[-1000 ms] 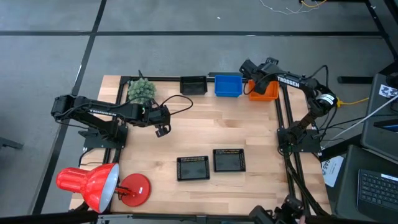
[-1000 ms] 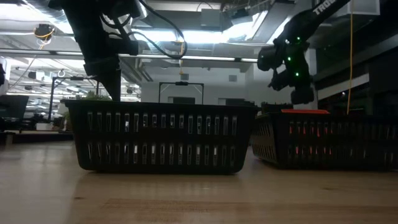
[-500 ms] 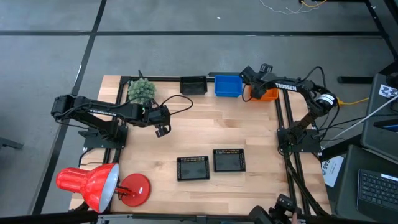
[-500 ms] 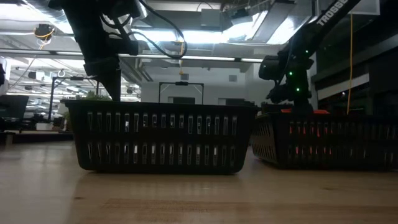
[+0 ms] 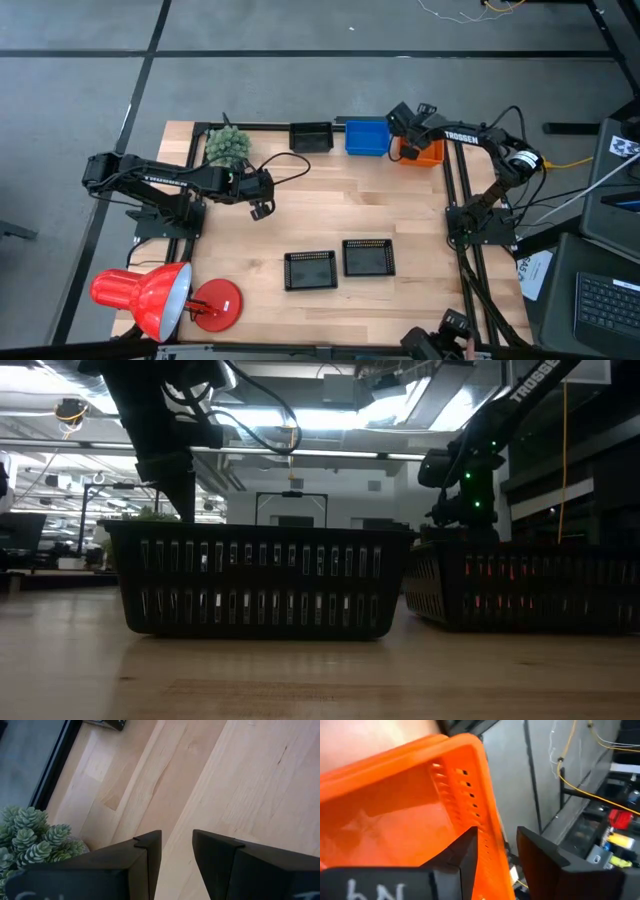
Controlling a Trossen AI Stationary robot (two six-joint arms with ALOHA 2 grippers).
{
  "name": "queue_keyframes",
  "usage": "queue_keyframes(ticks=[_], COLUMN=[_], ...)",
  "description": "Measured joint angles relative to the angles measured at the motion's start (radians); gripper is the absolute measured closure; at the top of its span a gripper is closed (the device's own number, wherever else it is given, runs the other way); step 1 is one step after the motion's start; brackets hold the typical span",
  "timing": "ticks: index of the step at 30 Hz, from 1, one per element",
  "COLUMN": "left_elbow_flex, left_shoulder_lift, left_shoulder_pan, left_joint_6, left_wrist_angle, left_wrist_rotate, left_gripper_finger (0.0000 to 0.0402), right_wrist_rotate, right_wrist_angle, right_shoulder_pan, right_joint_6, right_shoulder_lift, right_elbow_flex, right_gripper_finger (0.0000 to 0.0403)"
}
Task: Stack baskets by color
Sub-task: Stack the bottom orange bin on the top orange bin
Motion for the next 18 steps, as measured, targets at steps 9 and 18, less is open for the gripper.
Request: queue_keyframes(ticks=[9, 18], left_elbow_flex=[0.0, 0.0], left_shoulder_lift=[0.0, 0.0], left_shoulder_pan=[0.0, 0.0], left_joint_6=[0.0, 0.0], left_wrist_angle=[0.0, 0.001], left_wrist_rotate=[0.0, 0.0], left_gripper_finger=[0.0299, 0.0299], right_wrist_rotate=[-0.116, -0.559], right_wrist_angle=[-0.087, -0.507], right_shoulder_pan=[0.005, 0.066], right_joint_6=[0.031, 0.296], right_shoulder_lift=[-0.061, -0.196], right_elbow_flex=[0.066, 0.118], right_gripper_finger=[0.0266, 0.0266])
